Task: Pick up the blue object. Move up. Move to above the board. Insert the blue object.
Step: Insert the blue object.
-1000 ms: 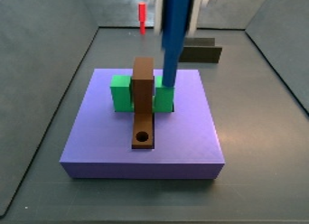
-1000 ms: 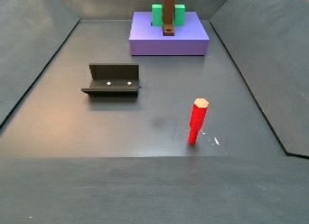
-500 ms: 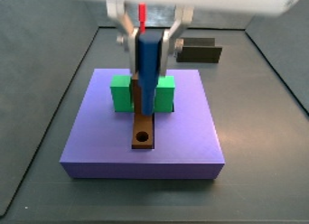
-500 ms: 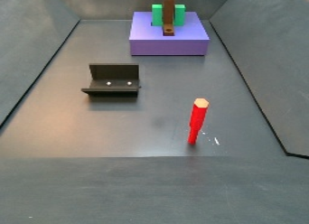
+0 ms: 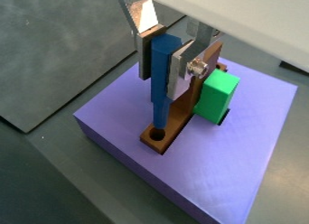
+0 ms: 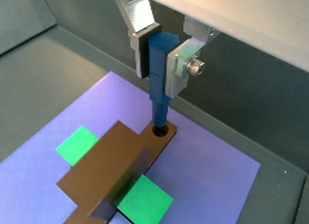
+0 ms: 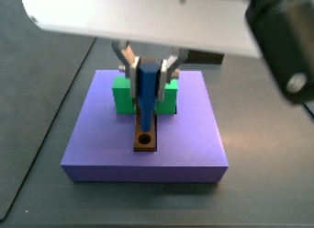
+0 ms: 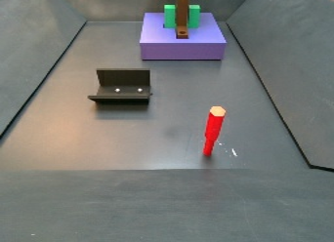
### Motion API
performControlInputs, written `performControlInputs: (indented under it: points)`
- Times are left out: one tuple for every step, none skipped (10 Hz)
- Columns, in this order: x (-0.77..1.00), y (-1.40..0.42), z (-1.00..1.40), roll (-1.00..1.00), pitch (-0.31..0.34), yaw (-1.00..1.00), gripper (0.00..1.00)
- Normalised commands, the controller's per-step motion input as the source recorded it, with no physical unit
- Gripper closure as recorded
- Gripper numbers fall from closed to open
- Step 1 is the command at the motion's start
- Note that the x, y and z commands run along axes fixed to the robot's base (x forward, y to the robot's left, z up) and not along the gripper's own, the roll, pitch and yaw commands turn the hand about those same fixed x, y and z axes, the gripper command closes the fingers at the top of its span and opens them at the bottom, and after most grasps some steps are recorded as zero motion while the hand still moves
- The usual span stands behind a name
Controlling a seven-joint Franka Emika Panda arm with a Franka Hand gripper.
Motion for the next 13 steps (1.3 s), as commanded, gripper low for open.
performControlInputs:
  points:
    - [0.0,0.0,-0.29,0.0,0.0,0.0,1.0]
    - [0.0,0.0,-0.29,0.0,0.0,0.0,1.0]
    - [0.06,0.0,-0.29,0.0,0.0,0.0,1.0]
    - [0.1,-0.01,-0.25,0.0,0.0,0.0,1.0]
    - [0.05,0.0,-0.27,0.0,0.0,0.0,1.0]
    - [0.0,0.0,-0.27,0.0,0.0,0.0,1.0]
    - [0.0,0.0,-0.27,0.0,0.0,0.0,1.0]
    - [0.0,0.0,-0.3,0.0,0.0,0.0,1.0]
    - [0.0,0.0,-0.31,0.0,0.0,0.0,1.0]
    - [0.0,0.0,-0.31,0.0,0.0,0.0,1.0]
    - [0.0,0.0,-0.33,0.0,0.0,0.0,1.0]
    - [0.0,0.0,-0.33,0.0,0.0,0.0,1.0]
    - [0.0,0.0,-0.35,0.0,0.0,0.0,1.0]
